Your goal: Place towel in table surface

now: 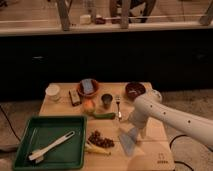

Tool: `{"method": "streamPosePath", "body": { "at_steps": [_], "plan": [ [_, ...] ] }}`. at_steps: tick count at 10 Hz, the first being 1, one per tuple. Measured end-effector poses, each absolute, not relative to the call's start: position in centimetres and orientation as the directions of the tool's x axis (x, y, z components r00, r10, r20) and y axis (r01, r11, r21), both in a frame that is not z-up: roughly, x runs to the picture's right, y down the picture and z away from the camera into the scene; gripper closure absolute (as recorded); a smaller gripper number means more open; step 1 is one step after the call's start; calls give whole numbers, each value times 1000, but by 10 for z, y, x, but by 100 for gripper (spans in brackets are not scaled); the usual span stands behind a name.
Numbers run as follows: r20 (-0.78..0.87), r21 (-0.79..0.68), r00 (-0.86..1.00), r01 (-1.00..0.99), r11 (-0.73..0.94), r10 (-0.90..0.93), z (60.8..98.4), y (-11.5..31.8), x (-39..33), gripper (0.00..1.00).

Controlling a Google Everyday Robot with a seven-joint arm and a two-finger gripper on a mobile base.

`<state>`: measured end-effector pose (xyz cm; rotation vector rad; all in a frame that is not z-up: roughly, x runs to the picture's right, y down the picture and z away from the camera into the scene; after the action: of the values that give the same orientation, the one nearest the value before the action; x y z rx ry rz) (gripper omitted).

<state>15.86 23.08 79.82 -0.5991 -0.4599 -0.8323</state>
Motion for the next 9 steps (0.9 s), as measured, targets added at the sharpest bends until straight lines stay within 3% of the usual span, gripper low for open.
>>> {"method": "streamPosePath", "body": {
  "at_steps": [9],
  "plan": [
    [590,-309,596,790,529,-545,799,228,158,20]
  ]
}}
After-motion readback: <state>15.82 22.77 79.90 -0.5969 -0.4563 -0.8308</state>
